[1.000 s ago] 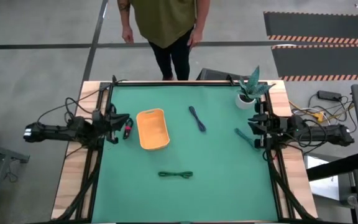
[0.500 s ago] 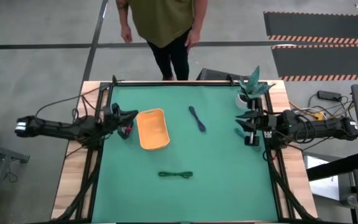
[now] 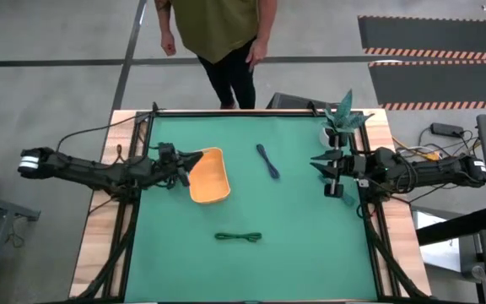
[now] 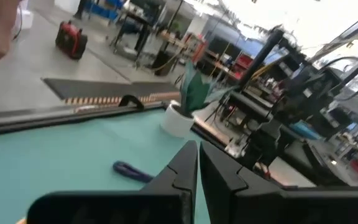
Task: Pick and place USB-C Cables
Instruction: Put the black USB cable into the orange bin
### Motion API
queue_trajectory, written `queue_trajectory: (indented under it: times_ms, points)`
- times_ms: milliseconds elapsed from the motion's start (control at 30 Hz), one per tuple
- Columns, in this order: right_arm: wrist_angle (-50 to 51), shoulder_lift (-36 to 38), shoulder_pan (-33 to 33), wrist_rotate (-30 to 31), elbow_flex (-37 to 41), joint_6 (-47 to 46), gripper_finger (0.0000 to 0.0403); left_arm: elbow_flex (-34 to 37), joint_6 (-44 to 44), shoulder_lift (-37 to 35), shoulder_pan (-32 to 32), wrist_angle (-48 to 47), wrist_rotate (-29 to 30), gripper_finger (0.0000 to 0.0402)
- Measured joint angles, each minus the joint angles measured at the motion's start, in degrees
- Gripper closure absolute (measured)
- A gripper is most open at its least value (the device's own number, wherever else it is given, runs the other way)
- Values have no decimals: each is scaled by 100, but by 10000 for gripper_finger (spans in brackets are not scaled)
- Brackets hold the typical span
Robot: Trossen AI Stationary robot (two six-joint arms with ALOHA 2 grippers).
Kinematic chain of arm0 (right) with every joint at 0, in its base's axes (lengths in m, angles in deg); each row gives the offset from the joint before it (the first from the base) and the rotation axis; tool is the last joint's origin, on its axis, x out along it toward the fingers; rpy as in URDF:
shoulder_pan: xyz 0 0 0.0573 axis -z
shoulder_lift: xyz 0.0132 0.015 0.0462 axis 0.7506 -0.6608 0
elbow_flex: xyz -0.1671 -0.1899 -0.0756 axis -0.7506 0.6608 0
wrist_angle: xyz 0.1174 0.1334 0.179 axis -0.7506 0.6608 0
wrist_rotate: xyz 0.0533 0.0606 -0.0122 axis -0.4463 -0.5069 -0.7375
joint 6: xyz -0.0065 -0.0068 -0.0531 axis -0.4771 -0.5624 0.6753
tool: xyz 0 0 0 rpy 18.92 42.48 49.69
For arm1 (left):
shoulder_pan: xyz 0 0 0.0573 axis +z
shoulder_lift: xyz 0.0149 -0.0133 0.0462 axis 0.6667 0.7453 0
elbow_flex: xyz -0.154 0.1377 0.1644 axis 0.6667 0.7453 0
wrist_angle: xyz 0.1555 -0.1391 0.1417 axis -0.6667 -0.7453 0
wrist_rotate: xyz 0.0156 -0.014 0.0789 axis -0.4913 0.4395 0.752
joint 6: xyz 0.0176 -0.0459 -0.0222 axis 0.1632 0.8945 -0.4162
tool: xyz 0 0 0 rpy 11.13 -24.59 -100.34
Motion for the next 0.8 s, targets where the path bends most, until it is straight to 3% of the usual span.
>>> queue_trajectory:
  times_ms: [200, 500, 800]
  points:
    - [4, -3, 0, -2, 2, 3, 355, -672, 244, 573, 0, -632, -16, 398]
    - [20, -7, 0, -2, 2, 24, 355, -2158, 2122, 787, 0, -5023, -214, 398]
    - [52, -9, 0, 3, 2, 26, 355, -2788, 3716, 770, 0, -7907, -968, 398]
